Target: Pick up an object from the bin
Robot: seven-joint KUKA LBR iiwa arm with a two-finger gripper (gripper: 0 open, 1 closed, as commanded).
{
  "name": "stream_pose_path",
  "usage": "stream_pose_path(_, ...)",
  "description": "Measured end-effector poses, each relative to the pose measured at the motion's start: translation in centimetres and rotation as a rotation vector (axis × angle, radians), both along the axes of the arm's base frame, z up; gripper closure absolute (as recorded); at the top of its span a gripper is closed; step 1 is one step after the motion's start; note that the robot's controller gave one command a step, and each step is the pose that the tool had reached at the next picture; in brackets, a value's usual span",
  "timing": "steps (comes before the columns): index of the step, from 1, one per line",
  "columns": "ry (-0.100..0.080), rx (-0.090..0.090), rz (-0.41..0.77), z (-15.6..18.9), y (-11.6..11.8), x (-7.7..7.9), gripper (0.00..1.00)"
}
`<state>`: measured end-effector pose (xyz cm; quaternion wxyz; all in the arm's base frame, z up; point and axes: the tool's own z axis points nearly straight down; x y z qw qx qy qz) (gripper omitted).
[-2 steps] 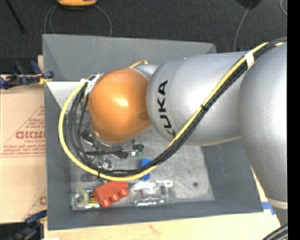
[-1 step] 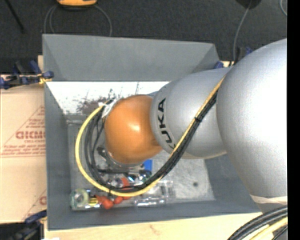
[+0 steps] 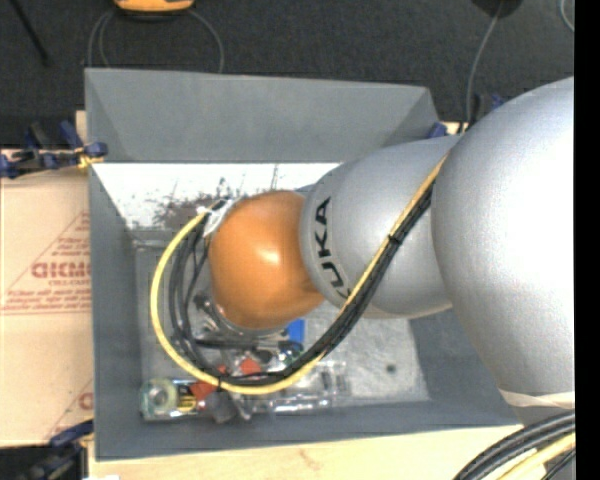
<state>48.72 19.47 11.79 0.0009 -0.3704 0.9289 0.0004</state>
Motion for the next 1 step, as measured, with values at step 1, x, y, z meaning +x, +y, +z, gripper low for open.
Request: stream_pose_path(1,-0.003,0.000,0.391,-4.51,-1.30,1.91,0.00)
